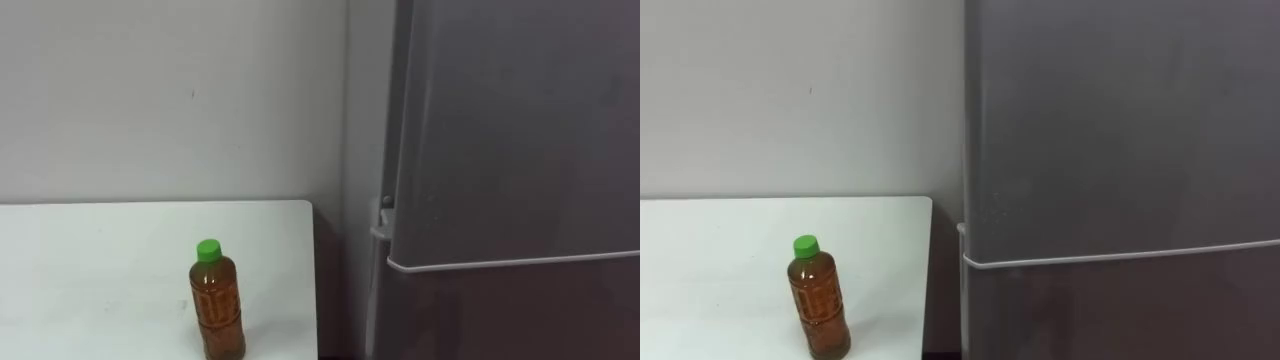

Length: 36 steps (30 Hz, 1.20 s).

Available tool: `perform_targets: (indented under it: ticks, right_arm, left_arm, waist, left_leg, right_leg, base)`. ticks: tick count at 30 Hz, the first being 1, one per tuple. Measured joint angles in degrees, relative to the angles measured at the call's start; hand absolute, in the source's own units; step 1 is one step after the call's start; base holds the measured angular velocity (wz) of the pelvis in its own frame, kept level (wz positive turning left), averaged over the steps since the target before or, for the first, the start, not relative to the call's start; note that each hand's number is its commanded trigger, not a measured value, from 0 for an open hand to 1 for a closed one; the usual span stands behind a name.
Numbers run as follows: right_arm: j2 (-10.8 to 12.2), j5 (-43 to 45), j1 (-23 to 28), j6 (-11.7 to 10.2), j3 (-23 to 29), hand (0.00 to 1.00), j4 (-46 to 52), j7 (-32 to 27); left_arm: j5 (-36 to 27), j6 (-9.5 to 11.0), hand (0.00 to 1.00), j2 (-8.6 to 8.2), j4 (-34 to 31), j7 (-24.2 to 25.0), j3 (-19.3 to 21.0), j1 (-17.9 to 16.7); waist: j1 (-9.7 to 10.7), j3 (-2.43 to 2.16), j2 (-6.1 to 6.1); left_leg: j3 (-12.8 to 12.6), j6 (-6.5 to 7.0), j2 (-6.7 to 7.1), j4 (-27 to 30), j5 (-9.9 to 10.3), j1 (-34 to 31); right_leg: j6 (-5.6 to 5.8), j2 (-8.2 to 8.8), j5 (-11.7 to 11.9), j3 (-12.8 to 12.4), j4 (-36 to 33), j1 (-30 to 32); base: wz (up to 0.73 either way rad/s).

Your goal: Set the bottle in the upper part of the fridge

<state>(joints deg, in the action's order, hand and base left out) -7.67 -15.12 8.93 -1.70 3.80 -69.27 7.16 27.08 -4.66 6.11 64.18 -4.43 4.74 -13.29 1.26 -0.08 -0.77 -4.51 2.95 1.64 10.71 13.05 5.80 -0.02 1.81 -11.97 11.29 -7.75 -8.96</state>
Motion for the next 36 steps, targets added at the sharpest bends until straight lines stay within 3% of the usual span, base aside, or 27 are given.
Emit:
perform_targets:
  ticks: [14, 21, 30, 36]
  right_arm:
    - [0.0, 0.0, 0.0, 0.6, -0.4, 0.0, 0.2, 0.0]
    - [0.0, -0.3, 0.0, 0.6, -0.8, 0.0, 0.3, -0.3]
    - [-0.1, -2.5, 0.2, 1.4, 0.0, 0.0, 0.1, -0.9]
    - [-0.6, -1.4, 0.7, 1.6, 2.3, 0.0, 0.4, -0.6]
  left_arm:
    - [-0.9, -0.4, 0.0, -0.23, 0.3, -1.9, 1.8, -0.3]
    - [-11.1, -0.1, 0.0, -0.4, 1.2, -4.7, 2.9, -1.5]
    - [-27.2, 0.4, 0.0, -0.28, -0.5, -13.2, 12.6, -1.8]
    - [-38.0, 4.6, 0.0, 0.75, -6.8, -18.1, 15.2, 0.0]
  waist:
    - [-0.1, -0.02, -0.05]
    - [-0.1, 0.01, -0.08]
    - [-0.7, -0.1, 0.42]
    - [-0.9, 0.1, 2.0]
  left_leg:
    - [-0.3, 0.03, -0.08, -0.1, 0.0, -0.1]
    - [0.1, 0.17, 0.0, 0.2, 0.4, 0.2]
    - [0.4, 0.16, 0.04, 0.7, 0.4, 0.2]
    - [1.5, 0.17, 0.25, 0.5, 0.4, 0.9]
  right_leg:
    - [-0.02, -0.01, 0.0, -0.2, -0.9, 0.8]
    - [0.07, 0.13, -0.1, 0.1, -0.2, -0.1]
    - [0.06, 0.17, -0.1, 0.8, -0.4, -0.4]
    - [0.11, 0.12, 0.0, 1.3, -0.2, -1.6]
  base:
    - [-0.02]
    - [0.03]
    - [0.01]
    - [0.07]
